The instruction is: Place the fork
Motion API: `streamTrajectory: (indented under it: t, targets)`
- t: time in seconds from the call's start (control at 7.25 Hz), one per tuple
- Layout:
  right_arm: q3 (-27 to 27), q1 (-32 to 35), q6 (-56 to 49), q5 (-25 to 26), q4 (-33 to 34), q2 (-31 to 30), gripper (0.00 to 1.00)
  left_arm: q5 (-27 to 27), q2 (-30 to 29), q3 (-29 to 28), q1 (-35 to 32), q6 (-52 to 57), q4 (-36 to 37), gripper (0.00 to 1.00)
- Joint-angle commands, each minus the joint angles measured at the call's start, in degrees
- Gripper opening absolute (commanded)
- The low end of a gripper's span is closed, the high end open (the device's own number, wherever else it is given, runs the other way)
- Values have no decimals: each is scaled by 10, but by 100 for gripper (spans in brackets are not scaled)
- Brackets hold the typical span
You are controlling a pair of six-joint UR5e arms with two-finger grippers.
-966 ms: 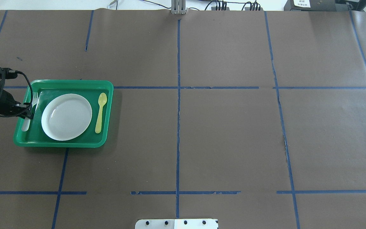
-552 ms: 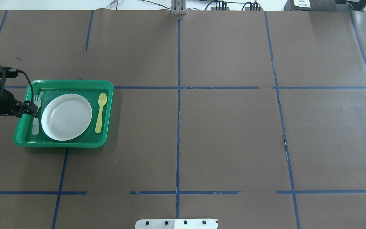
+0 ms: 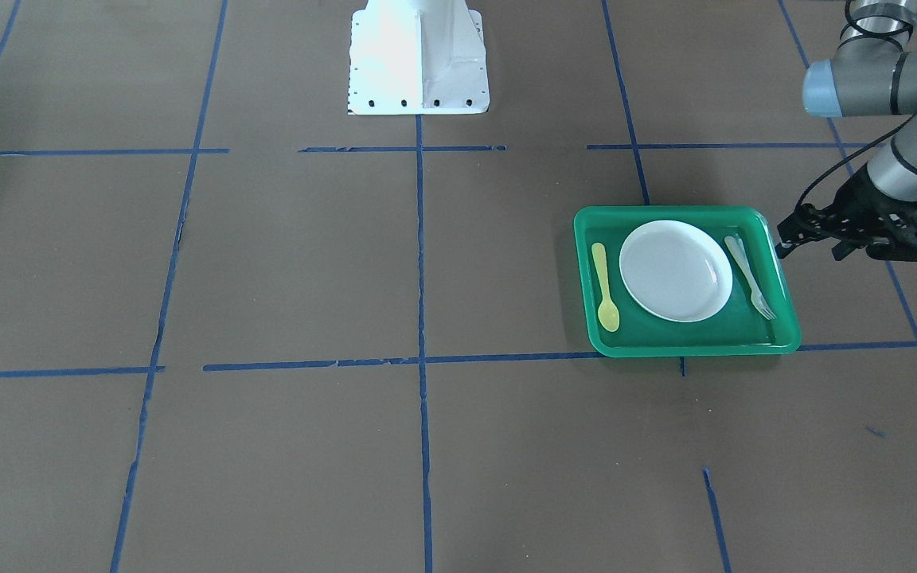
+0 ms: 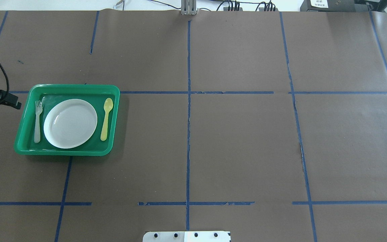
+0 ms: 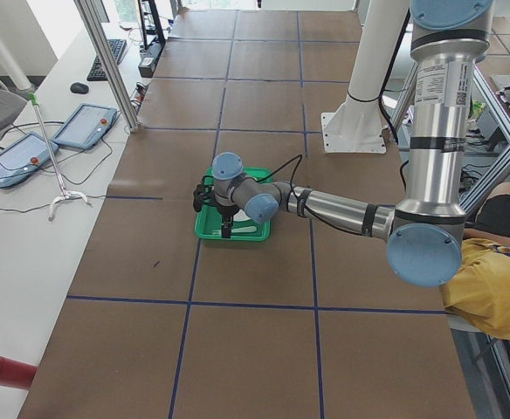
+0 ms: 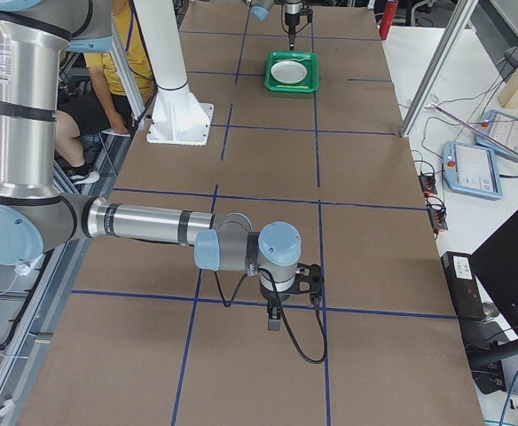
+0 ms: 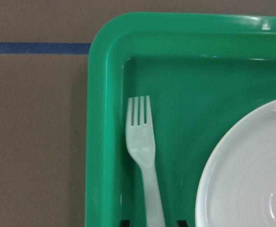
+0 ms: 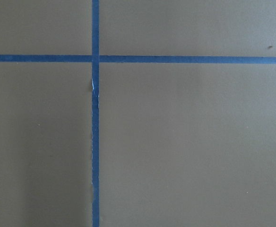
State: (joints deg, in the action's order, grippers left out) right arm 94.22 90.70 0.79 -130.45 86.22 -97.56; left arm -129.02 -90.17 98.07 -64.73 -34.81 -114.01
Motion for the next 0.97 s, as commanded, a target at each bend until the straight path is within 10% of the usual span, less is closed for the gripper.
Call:
streamTrajectory:
  t: [0.0, 0.28, 0.83]
  targets:
    - [0, 0, 0, 0, 0, 0, 100, -13, 11, 3, -150, 252, 115, 100]
    - [0, 0, -1, -1, 0, 0, 100, -9, 17, 1, -258, 398, 210, 100]
    - [0, 0, -1, -1, 0, 0, 100, -15, 31, -2, -270, 403, 239, 100]
